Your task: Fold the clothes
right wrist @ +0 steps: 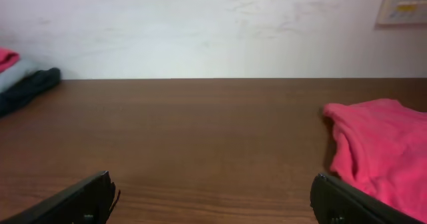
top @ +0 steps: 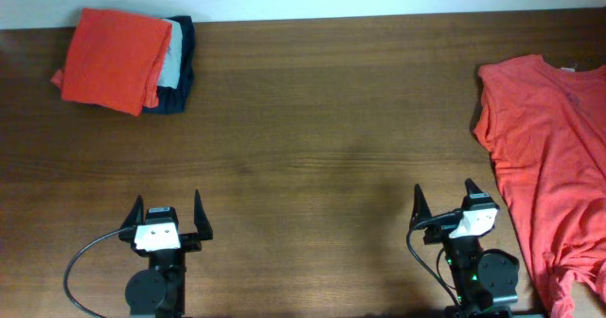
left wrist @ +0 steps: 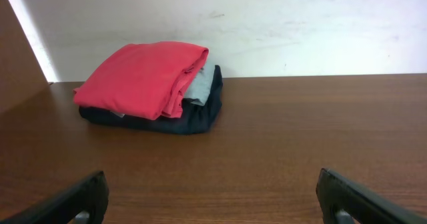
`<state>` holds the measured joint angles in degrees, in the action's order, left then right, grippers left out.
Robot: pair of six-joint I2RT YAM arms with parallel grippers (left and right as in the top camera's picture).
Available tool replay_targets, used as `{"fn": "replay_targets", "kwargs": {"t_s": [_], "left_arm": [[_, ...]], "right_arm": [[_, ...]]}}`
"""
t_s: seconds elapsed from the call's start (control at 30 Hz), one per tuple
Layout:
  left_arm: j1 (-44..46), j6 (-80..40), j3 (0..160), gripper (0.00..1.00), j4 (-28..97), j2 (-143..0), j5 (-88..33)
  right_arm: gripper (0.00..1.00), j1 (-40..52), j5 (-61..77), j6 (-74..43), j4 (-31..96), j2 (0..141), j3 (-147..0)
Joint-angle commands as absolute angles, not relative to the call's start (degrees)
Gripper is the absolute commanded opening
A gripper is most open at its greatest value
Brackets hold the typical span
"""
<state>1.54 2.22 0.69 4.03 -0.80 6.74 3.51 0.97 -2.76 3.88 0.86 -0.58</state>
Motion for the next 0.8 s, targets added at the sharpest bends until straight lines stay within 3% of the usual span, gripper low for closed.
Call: {"fn": "replay_targets", "kwargs": {"t_s": [0.0,0.4,0.6,0.77], "left_arm": [[1.7,3.1,0.5,0.99,3.9,-0.4,8.0],[1.7,3.1,0.5,0.99,3.9,-0.4,8.0],[1.7,3.1,0.5,0.99,3.9,-0.4,8.0],[1.7,3.1,0.5,0.99,3.9,-0.4,8.0]], "right_arm": [[0.98,3.3,-3.9,-2.9,3.2,0.5,-0.3],[0.98,3.4,-3.8,-3.5,6.3,3.9,-14.9],[0.98,3.4,-4.8,-4.0,9.6,20.7,-30.9],[0.98,3.2,-5.0,-3.9,20.2,40.4,-50.5]]}}
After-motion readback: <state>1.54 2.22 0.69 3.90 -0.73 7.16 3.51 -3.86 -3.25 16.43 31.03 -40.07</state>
